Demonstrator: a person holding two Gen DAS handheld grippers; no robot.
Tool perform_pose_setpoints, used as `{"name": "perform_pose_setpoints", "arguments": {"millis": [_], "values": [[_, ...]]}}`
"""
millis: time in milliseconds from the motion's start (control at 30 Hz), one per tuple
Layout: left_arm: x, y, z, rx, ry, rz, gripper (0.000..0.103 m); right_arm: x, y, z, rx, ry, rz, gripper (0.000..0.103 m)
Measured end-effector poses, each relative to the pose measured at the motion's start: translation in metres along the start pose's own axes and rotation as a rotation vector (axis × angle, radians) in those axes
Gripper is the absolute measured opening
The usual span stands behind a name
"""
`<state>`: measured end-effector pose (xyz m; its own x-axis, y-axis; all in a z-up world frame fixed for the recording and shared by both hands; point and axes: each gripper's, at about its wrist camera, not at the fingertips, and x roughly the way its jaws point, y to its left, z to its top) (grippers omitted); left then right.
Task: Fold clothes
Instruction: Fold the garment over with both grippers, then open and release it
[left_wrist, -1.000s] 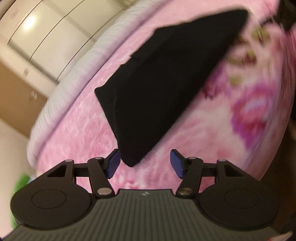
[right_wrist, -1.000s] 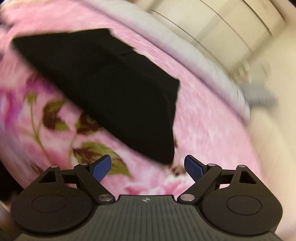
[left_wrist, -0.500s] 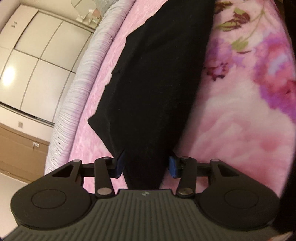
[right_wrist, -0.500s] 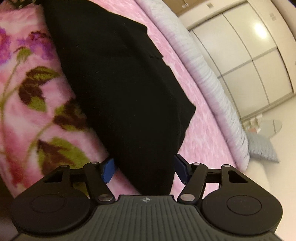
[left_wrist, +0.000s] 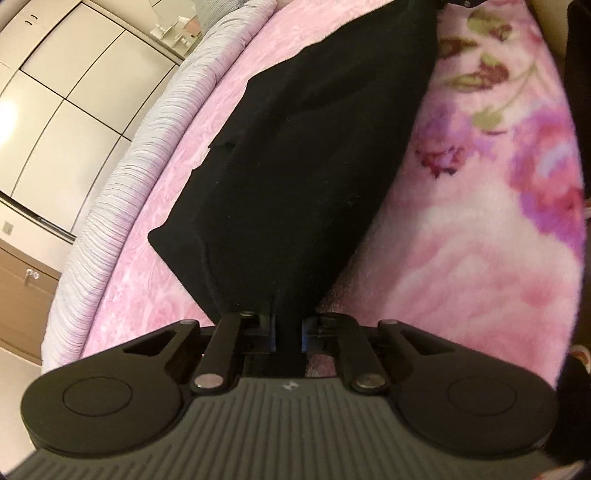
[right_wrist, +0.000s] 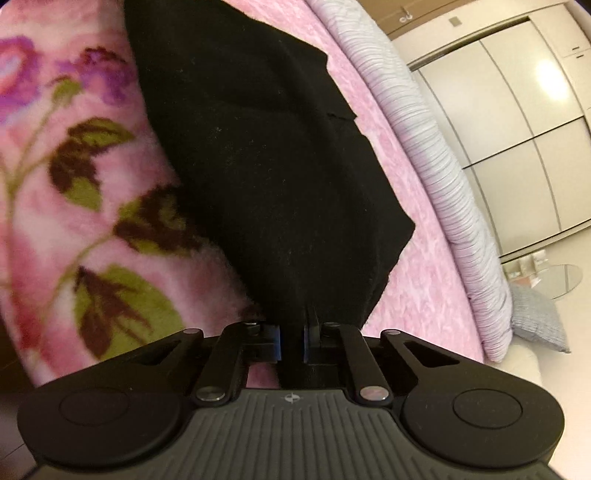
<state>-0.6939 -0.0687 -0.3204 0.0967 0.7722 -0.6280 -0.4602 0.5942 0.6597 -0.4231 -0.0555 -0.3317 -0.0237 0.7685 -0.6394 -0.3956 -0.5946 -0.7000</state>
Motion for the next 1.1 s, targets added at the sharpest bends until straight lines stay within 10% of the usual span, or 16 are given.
{"name": "perform_pose_setpoints", "arguments": {"millis": [700,1100], "values": [[-0.15,-0.047,-0.027,-0.102,-0.01,-0.127,0.007,-0.164,0.054,-0.031,0.078,0.02,0.213,0.01],[-0.142,0.1,0.027,-0.122,-0.124,-0.109,0.01,-0.168,-0.12,0.022,0.222,-0.173,0.288,0.009]]}}
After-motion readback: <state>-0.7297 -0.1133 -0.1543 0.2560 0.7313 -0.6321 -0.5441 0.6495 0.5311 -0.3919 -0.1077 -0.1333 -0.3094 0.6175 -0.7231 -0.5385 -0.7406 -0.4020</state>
